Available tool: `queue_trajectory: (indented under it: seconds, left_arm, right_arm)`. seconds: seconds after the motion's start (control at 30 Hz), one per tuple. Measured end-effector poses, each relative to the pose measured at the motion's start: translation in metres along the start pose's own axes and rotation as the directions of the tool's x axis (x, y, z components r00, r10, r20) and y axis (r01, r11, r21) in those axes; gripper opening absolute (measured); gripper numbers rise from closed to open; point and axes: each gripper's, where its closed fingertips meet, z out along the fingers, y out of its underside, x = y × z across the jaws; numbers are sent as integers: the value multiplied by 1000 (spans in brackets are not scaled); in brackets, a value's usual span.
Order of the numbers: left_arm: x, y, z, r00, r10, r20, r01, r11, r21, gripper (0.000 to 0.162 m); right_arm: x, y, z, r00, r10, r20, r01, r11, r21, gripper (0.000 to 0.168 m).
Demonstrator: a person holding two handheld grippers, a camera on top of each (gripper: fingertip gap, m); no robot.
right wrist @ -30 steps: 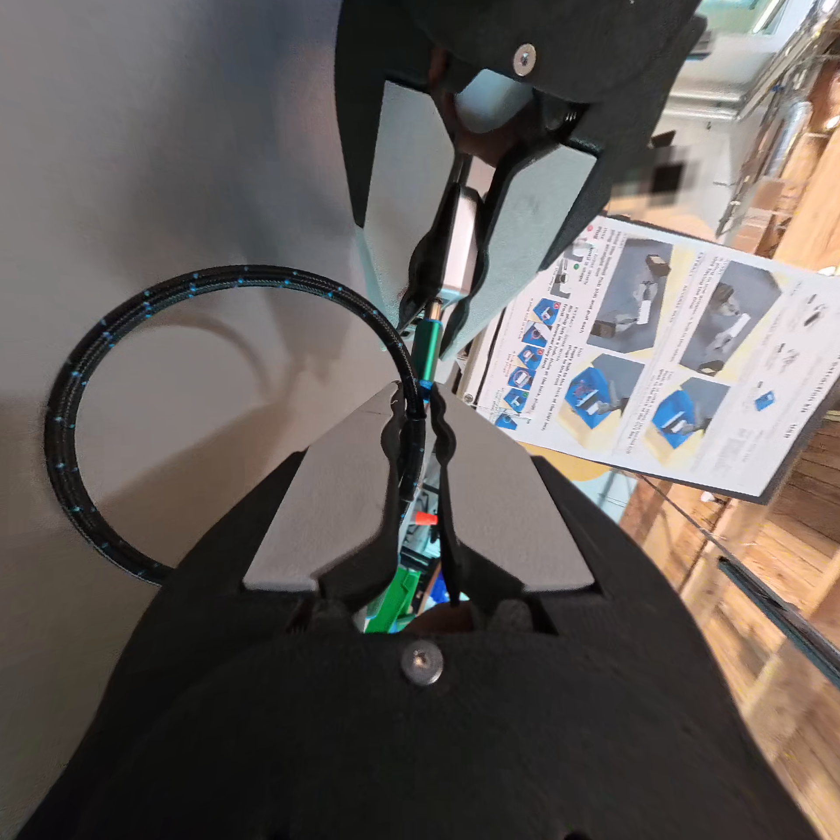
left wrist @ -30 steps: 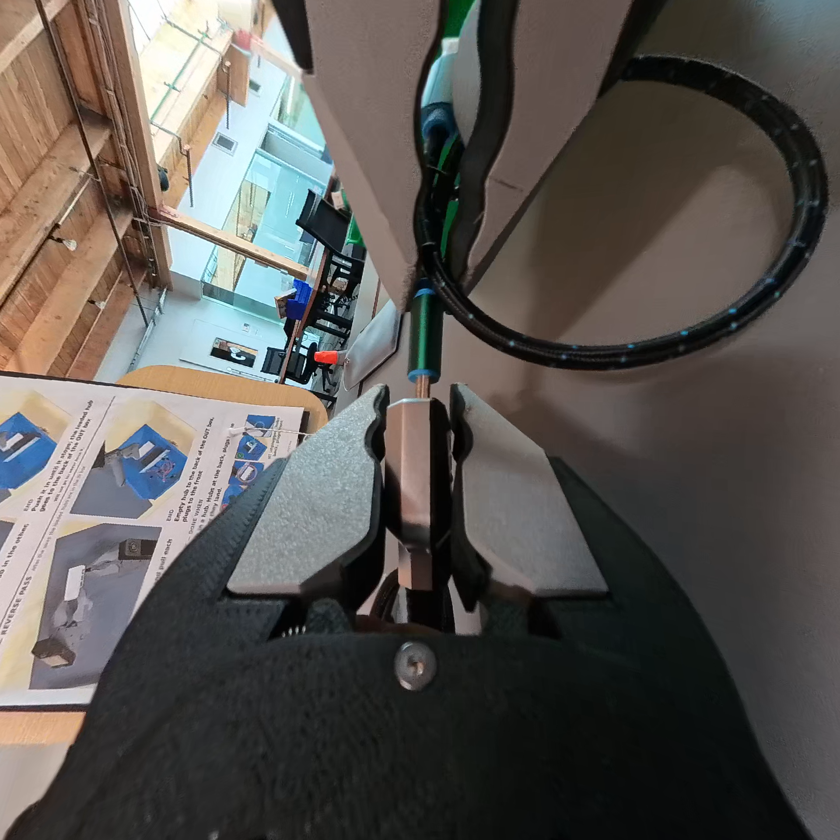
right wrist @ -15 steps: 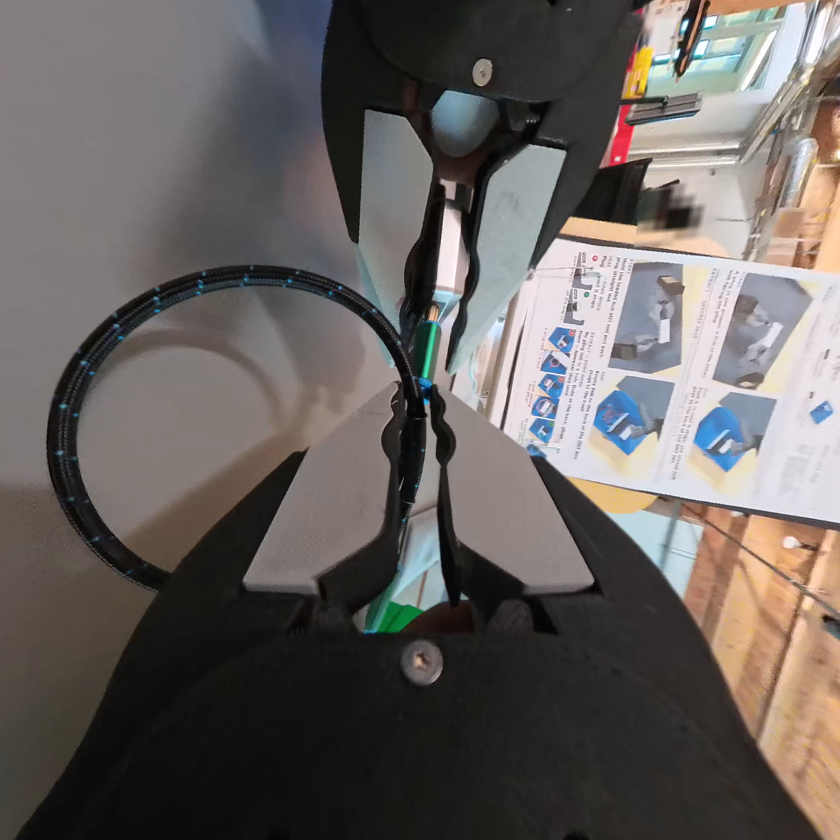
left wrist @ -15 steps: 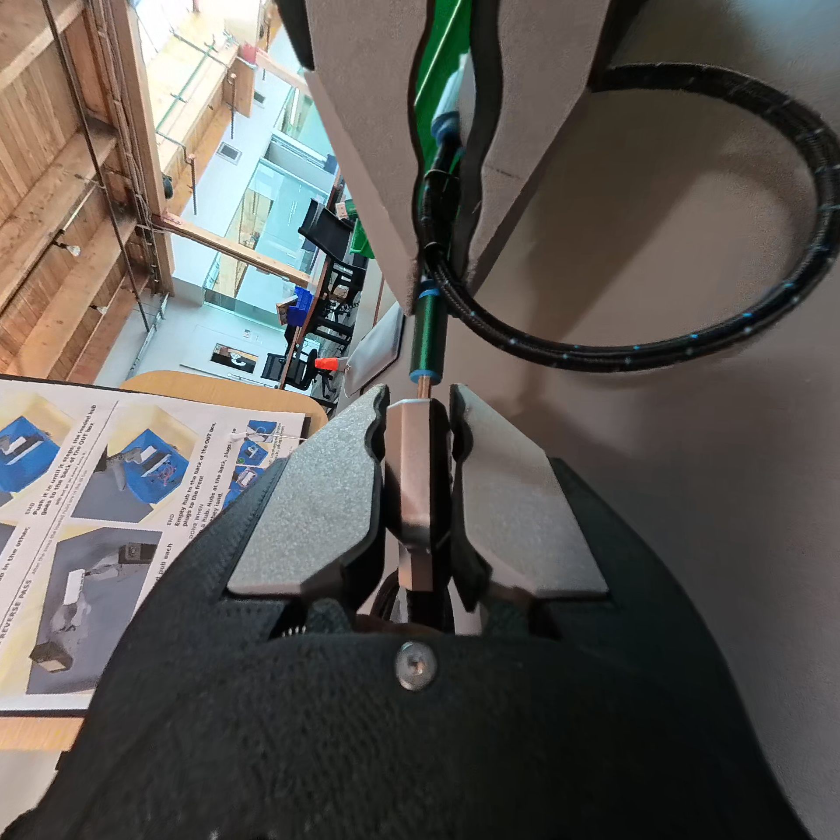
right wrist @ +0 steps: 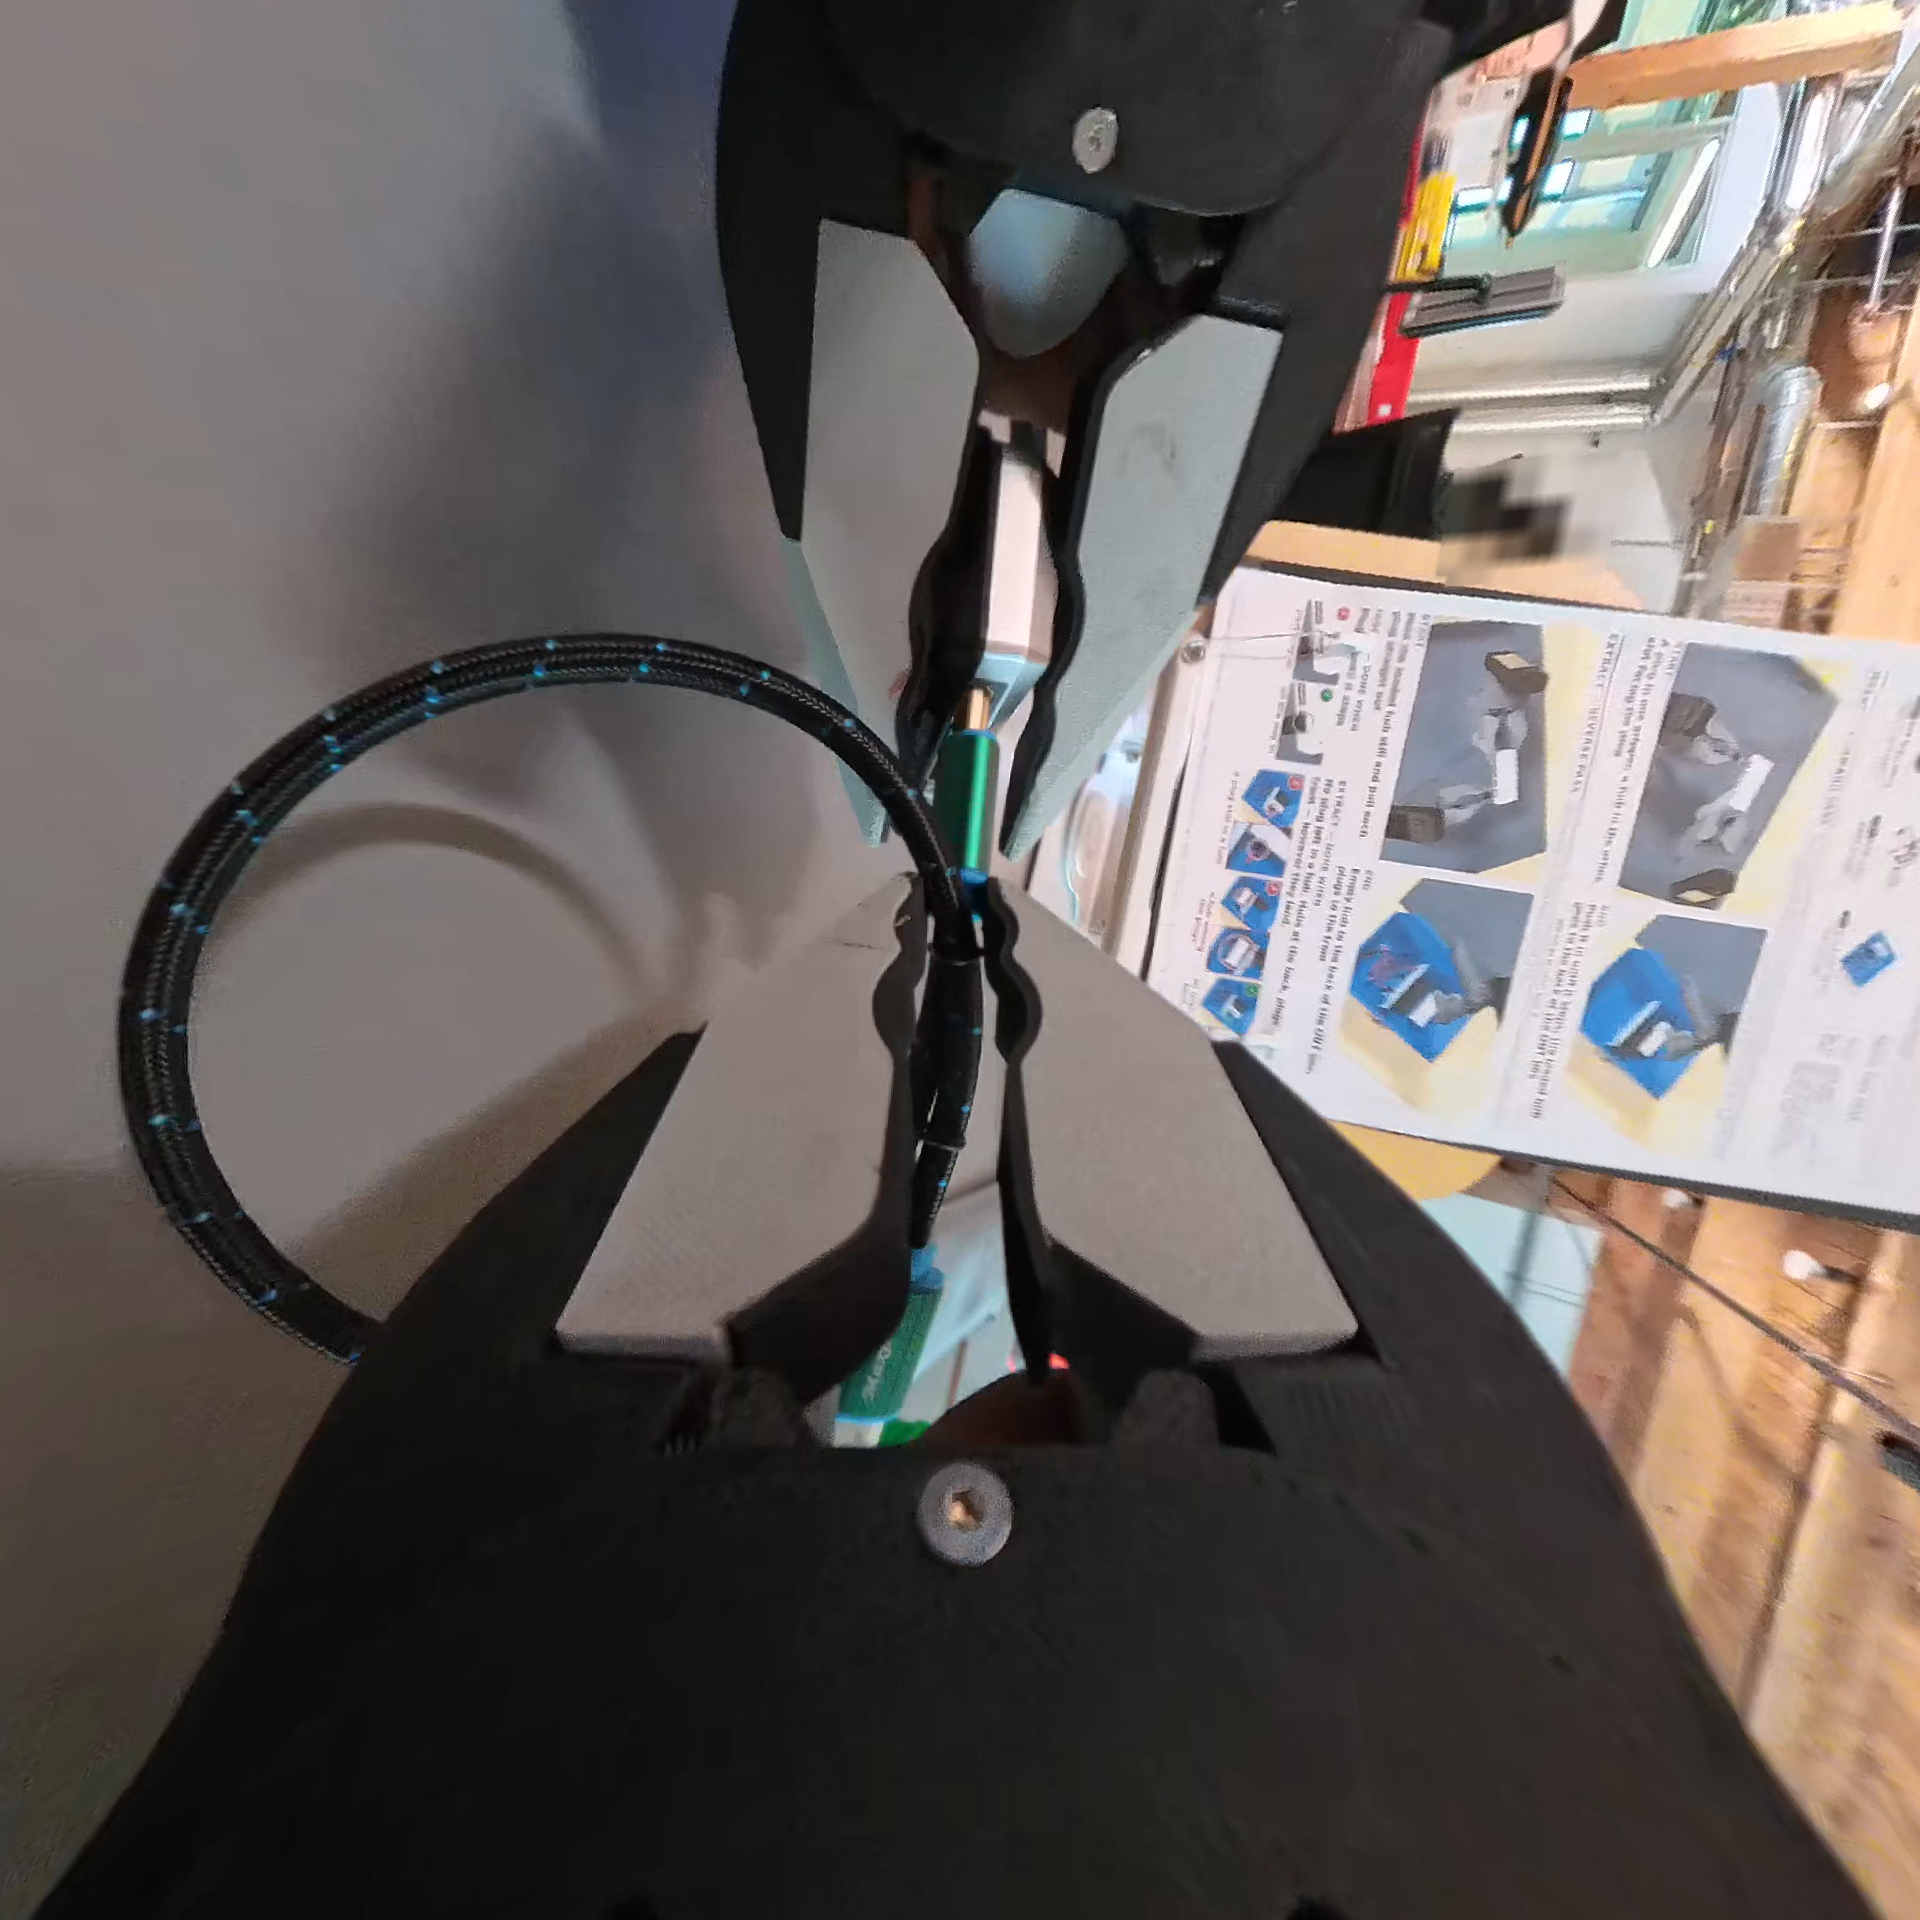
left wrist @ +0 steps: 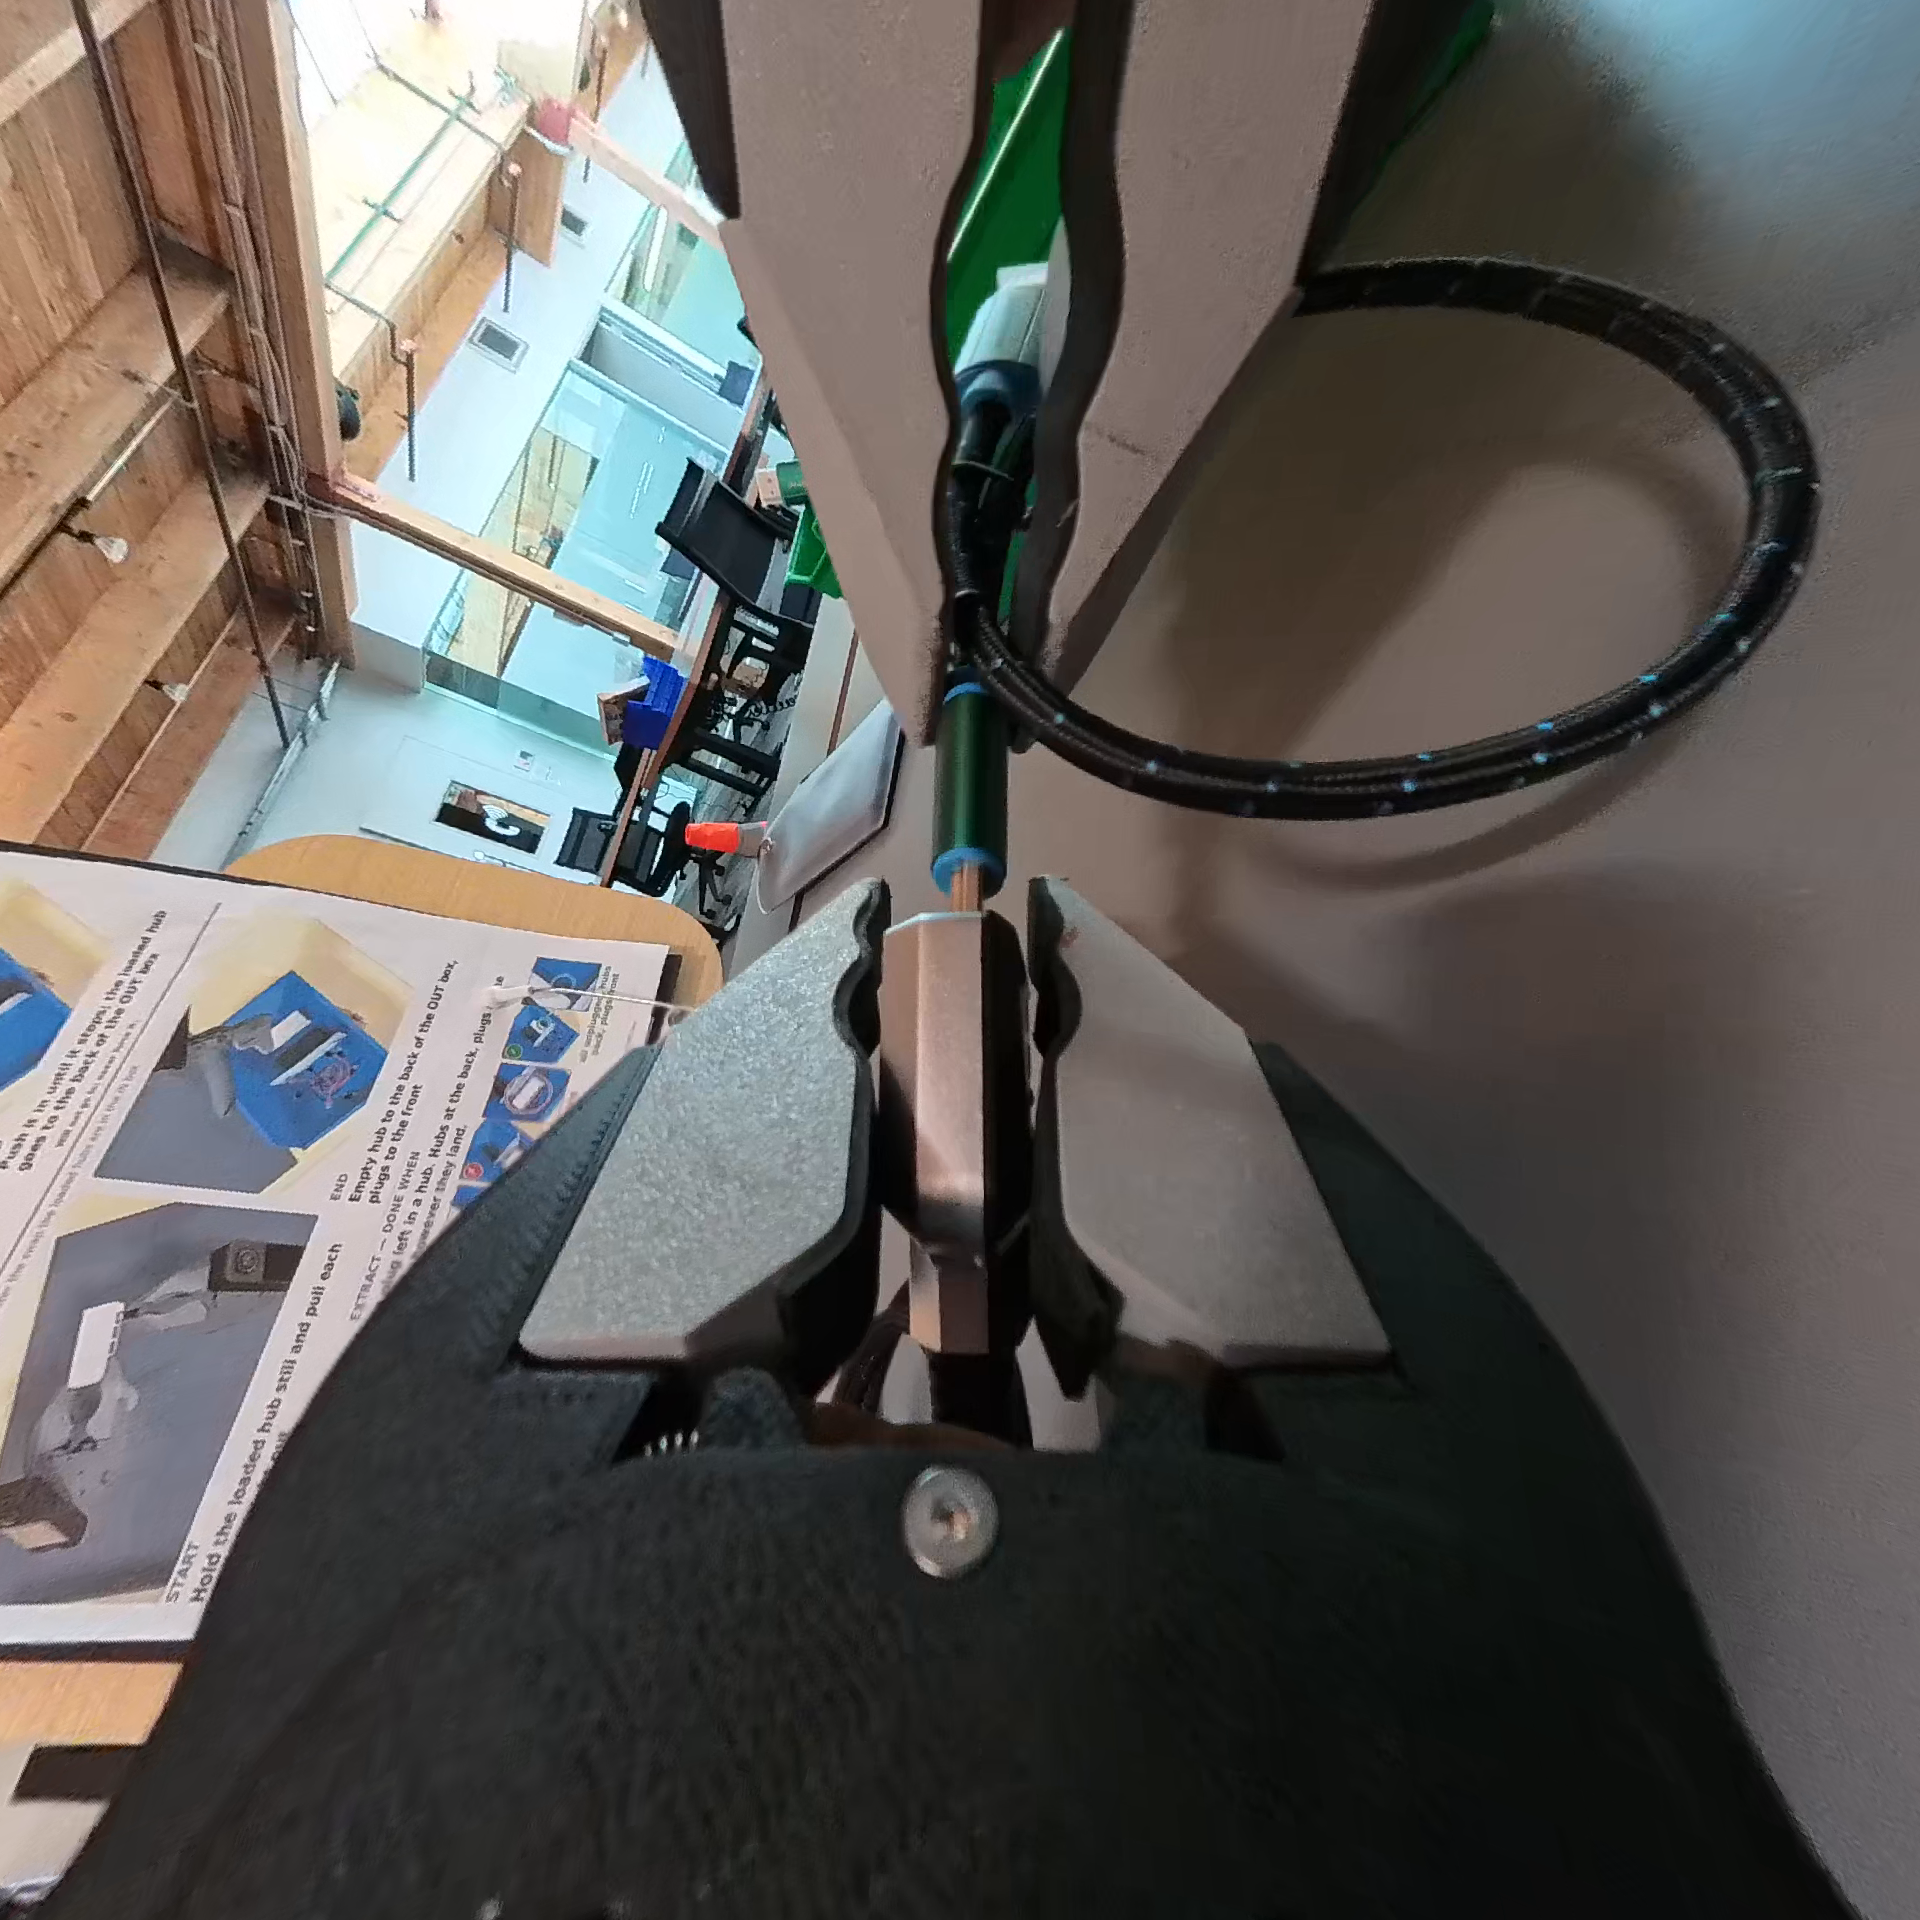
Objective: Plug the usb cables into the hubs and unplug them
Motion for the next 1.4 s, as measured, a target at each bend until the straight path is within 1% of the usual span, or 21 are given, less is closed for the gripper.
queue_trajectory:
  seconds: [0.07, 0.17, 0.27, 0.3, 0.4, 0.6, 0.77, 0.87, 0.93, 0.97, 1.03, 1.1, 1.13, 1.2, 1.27, 1.33, 1.4]
  left_arm:
    - [0, 3, 1, 1000, 3, 4, -3, 1000, -15, 25]
    - [0, 5, 3, 1000, -9, -1, 9, 999, -36, 24]
    - [1, 7, 4, 1000, 26, 5, -26, 997, -75, 25]
    - [1, 6, 4, 1000, 18, 5, -18, 997, -71, 25]
    - [0, 5, 4, 1000, 3, 2, -3, 997, -74, 24]
    - [2, 3, 1, 999, 39, -4, -39, 996, -86, 24]
    - [1, 0, 0, 999, 51, -4, -51, 996, -75, 24]
    - [10, 4, 1, 995, 92, -44, -95, 992, -87, 23]
    - [16, 11, 5, 992, 106, -72, -113, 987, -110, 24]
    - [17, 14, 8, 993, 87, -83, -97, 988, -119, 23]
    - [6, 12, 10, 997, 75, -35, -78, 993, -87, 24]
    - [-4, 4, 5, 1000, -5, -24, 4, 1000, -30, 24]
    - [-7, 2, 2, 1000, -17, -22, 16, 1000, -10, 24]
    - [-7, 1, -4, 999, -42, -30, 43, 999, 26, 24]
    - [-6, 3, -6, 998, -54, -36, 55, 998, 29, 24]
    - [-10, 3, -5, 999, -38, -7, 38, 999, 18, 25]
    - [-13, -3, -6, 999, -41, 6, 41, 999, 36, 25]
  right_arm:
    - [0, 1, 3, 1000, -21, -10, 21, 999, -36, 6]
    - [-1, 4, 4, 1000, -5, -14, 4, 997, -76, 6]
    - [-2, 1, -1, 991, -129, -39, 120, 976, -183, 6]
    - [-2, 0, -2, 988, -150, -47, 138, 971, -197, 6]
    - [0, 1, -1, 993, -106, -51, 96, 980, -172, 6]
    - [-3, -5, 3, 989, -140, -37, 134, 981, -142, 5]
    - [-2, -8, 2, 991, -120, -56, 114, 989, -89, 5]
    - [-13, -8, 6, 988, -156, -6, 156, 986, -54, 5]
    - [-20, -3, 12, 988, -149, 29, 150, 988, -43, 7]
    - [-20, 1, 15, 989, -144, 23, 145, 988, -46, 8]
    - [-8, 4, 12, 988, -141, -66, 138, 990, -41, 9]
    - [6, 1, -1, 981, -87, -172, 92, 996, 20, 10]
    - [10, 1, -9, 981, -38, -192, 50, 997, 59, 8]
    - [13, 2, -23, 981, 98, -166, -74, 987, 146, 7]
    - [12, 7, -32, 968, 235, -89, -215, 958, 188, 13]
    - [14, 10, -39, 936, 351, -14, -340, 916, 214, 36]
    - [14, 6, -39, 887, 453, 85, -460, 858, 229, 64]
